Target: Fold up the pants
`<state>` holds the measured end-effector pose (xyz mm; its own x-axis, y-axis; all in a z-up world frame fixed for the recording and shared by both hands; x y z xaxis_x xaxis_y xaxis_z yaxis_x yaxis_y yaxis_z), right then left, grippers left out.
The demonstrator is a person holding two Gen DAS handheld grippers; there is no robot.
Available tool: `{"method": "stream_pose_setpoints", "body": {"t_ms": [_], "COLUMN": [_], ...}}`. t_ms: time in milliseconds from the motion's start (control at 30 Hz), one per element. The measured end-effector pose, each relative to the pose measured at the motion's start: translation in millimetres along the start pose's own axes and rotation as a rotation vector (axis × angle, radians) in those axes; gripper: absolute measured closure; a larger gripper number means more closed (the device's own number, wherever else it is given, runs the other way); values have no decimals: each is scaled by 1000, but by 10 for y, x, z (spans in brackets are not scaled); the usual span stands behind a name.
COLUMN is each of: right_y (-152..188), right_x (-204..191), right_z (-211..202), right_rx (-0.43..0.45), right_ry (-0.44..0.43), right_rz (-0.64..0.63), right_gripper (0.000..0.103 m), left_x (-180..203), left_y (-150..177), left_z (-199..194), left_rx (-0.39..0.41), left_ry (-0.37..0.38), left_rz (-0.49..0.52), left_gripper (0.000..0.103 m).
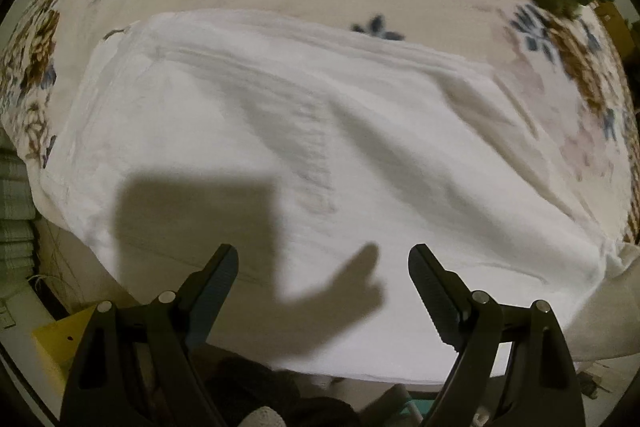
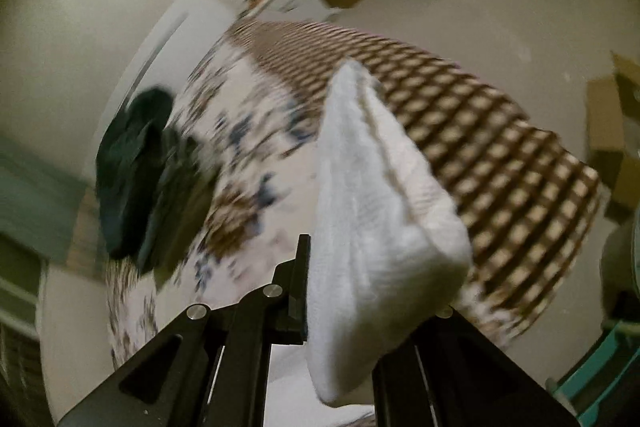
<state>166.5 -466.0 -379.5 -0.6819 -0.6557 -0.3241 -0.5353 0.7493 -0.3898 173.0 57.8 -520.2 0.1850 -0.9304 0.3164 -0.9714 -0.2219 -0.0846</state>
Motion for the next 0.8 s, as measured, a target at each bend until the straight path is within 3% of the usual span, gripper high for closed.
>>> {"method": "stream_pose_setpoints", "body": {"t_ms": [200,333,433,533,633,667,700,800], "right_y": [818,1677,2269,2889,3148,3213,3245,3262], "right_x": [-1210,-1889,-2209,-2394,-2465,-2481,-2504,-2554], "right_z": [147,509,802,1123,1332,1351,1336,1148], "right_rx": [-39,-60,-77,-98,-169,-216,-245,-322], "right_ry": [12,62,114,229,282,251,219,75], "right_rz": [-295,-527,-686,-849,-897,-894,-886,-827], "right_gripper": [95,95,95,95,74,57,49,48], "left_x": [-544,-868,-1288,-1618,-1899,-1959,-2034,-2287], "left_y": [5,98,158,239,270,283,292,424], "left_z": [-302,-528,-685,-769,-837,-854,-886,-996], "left_rx": [26,39,52,63,71,76,80,104], "left_ry": [31,36,22,9,3,2,1,15], "left_rz": [-50,-100,-130,-167,-225,-244,-258,-317], "left_gripper": [16,16,16,16,16,16,16,16]}}
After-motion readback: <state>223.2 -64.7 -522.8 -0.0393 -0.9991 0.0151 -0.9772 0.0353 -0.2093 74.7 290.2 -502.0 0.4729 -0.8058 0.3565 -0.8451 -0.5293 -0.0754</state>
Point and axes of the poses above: each gripper's, at about its wrist camera, not at the fingertips, and z roughly the way its jaws point, x to its right, y to its underside, the point moved 1 cm from there along z, roughly the way its jaws point, and after that the axes turned 14 degrees about y, right-handed, at the moved point
